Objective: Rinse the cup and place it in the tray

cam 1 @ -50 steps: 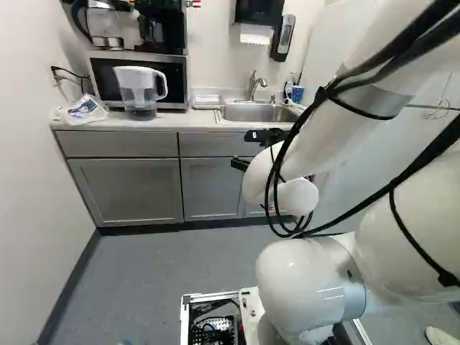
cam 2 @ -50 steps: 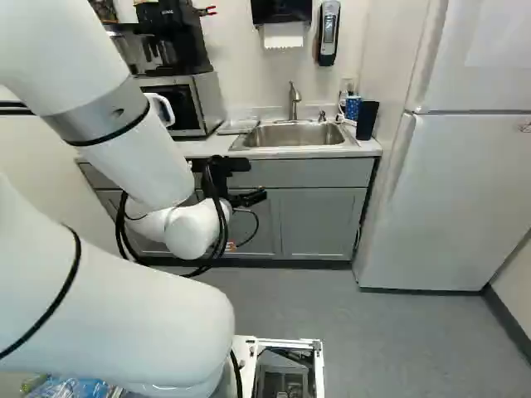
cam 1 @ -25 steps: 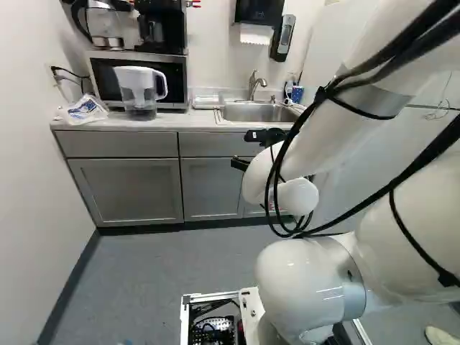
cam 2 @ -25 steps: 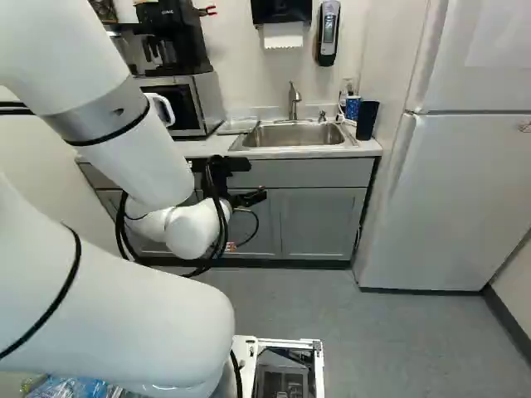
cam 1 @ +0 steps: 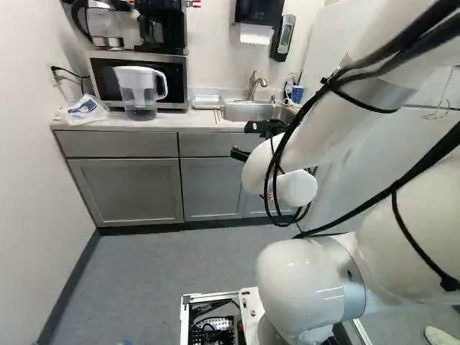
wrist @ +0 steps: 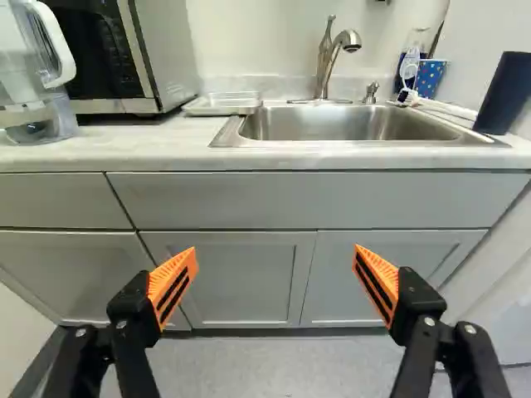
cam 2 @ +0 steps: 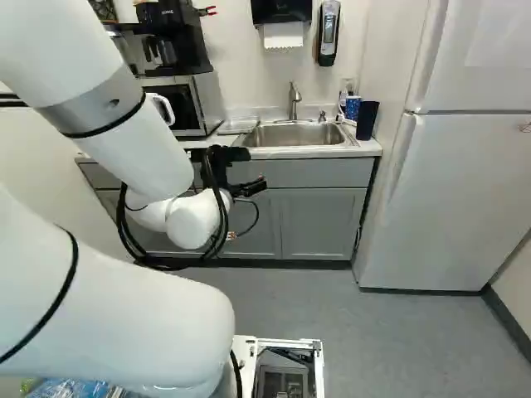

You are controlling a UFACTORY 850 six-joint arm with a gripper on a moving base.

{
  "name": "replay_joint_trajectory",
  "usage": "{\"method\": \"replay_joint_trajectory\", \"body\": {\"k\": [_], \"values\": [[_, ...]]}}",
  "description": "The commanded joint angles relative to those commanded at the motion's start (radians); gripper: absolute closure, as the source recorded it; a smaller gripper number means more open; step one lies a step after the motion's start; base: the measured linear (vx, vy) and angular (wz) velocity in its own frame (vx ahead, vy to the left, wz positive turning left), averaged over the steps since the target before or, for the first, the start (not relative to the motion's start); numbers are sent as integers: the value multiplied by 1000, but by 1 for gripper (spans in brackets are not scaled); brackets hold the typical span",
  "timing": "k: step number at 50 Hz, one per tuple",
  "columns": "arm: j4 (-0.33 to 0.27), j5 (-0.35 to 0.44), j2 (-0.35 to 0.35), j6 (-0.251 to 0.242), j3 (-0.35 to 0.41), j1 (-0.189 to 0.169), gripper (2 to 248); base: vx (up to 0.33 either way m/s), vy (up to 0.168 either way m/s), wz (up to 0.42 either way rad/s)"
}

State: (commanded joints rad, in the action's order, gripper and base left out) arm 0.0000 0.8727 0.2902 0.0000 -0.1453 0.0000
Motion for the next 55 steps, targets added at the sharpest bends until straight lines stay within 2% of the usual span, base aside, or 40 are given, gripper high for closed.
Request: {"method": "replay_joint_trajectory", "body": {"k": [55], "values": [[0,0,-48,0,-174,7,3,0,0,0]]}}
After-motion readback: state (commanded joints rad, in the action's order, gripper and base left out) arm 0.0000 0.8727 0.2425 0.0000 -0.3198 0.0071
